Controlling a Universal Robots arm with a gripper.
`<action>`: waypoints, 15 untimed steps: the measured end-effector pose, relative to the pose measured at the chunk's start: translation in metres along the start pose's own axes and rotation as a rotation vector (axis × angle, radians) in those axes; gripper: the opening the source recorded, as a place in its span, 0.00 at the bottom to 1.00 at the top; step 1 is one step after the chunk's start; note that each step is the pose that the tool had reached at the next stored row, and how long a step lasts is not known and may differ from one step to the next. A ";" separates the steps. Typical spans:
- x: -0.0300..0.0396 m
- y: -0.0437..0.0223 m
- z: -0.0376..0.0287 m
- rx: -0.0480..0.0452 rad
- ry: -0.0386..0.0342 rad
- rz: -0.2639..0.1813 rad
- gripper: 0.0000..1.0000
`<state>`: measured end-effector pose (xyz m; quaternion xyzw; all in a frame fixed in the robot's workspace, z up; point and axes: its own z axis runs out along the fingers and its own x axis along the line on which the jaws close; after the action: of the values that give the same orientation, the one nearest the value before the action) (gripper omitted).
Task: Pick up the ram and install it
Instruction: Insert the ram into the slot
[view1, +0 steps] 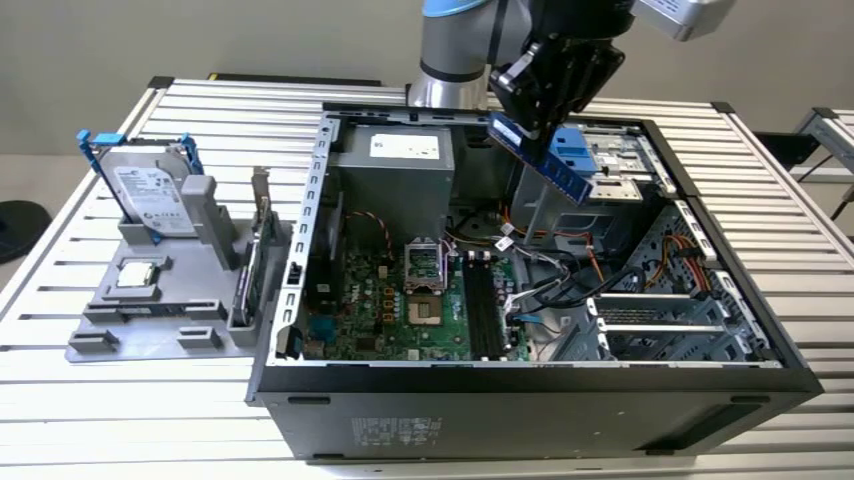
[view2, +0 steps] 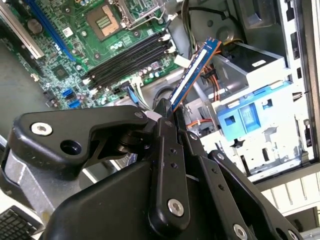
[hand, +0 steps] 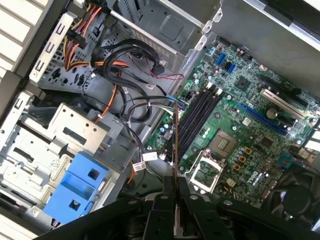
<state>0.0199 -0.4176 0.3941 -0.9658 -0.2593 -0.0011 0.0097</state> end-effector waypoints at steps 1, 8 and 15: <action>0.0000 0.0000 0.0000 -0.0001 0.0002 0.008 0.00; 0.0000 0.0000 0.0000 -0.0004 0.0011 0.057 0.00; 0.0000 0.0000 0.0000 -0.0008 0.0018 0.106 0.00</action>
<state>0.0199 -0.4176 0.3942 -0.9781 -0.2080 -0.0016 0.0096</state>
